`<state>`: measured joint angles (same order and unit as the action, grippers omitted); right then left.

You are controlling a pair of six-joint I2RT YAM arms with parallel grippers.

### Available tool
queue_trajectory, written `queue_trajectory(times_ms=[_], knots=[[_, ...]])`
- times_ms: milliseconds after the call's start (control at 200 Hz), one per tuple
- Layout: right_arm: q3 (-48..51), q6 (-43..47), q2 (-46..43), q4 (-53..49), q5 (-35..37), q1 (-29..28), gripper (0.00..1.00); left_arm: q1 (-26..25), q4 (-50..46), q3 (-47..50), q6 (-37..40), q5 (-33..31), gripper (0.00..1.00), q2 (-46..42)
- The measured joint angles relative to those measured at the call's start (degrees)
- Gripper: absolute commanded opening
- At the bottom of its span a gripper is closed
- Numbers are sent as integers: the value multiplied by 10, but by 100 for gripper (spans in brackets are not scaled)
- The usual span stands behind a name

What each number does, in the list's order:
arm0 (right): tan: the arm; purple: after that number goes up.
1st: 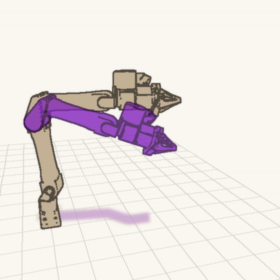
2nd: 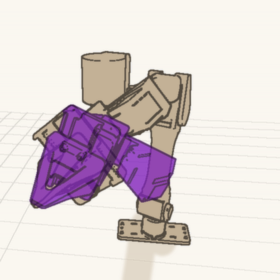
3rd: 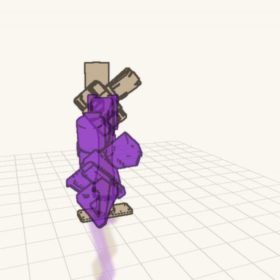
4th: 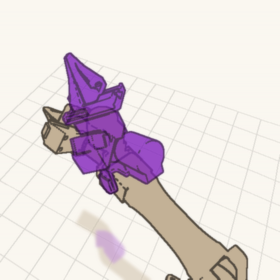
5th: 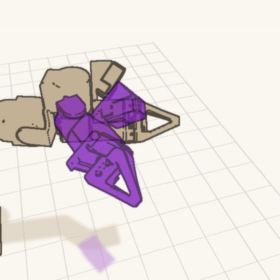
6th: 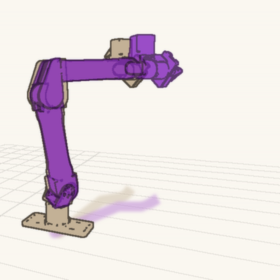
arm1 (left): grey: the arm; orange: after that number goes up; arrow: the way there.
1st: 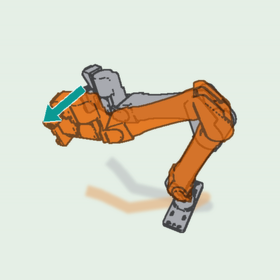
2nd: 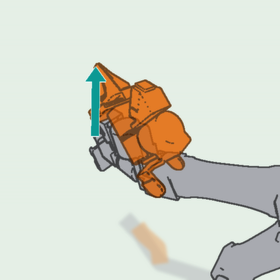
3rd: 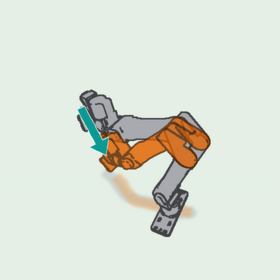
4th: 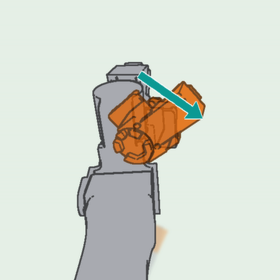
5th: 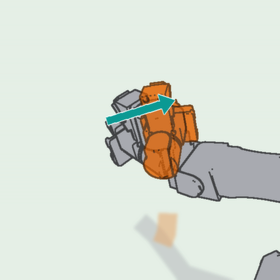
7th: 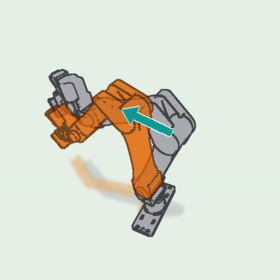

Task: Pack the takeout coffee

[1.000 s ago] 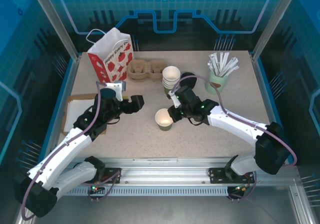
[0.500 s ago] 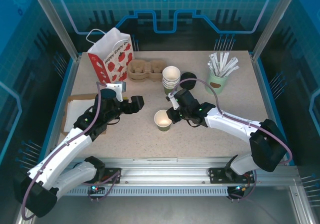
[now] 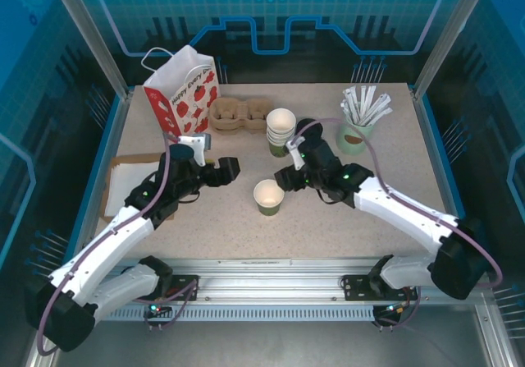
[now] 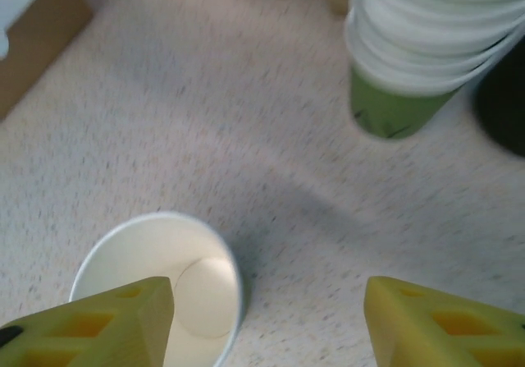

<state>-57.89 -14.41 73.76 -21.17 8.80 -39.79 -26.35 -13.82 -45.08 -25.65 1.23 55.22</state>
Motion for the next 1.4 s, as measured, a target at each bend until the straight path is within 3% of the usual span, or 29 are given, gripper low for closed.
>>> queue_trajectory(times_ms=[170, 315, 820, 1201, 1401], knots=[[-18, -4, -6, -13, 21, 104, 67, -11, 20, -1, 0, 15, 88, 23], [-55, -17, 60, -29, 39, 153, 65, -20, 25, -10, 1, 21, 88, 46], [-263, -40, 324, -48, 106, 176, 55, -33, 25, -30, 3, 22, 89, 64], [-375, -40, 450, -80, 138, 206, 51, -36, 25, -31, 6, 22, 88, 64], [-404, -40, 488, -94, 139, 214, 41, -37, 25, -31, 7, 22, 88, 64]])
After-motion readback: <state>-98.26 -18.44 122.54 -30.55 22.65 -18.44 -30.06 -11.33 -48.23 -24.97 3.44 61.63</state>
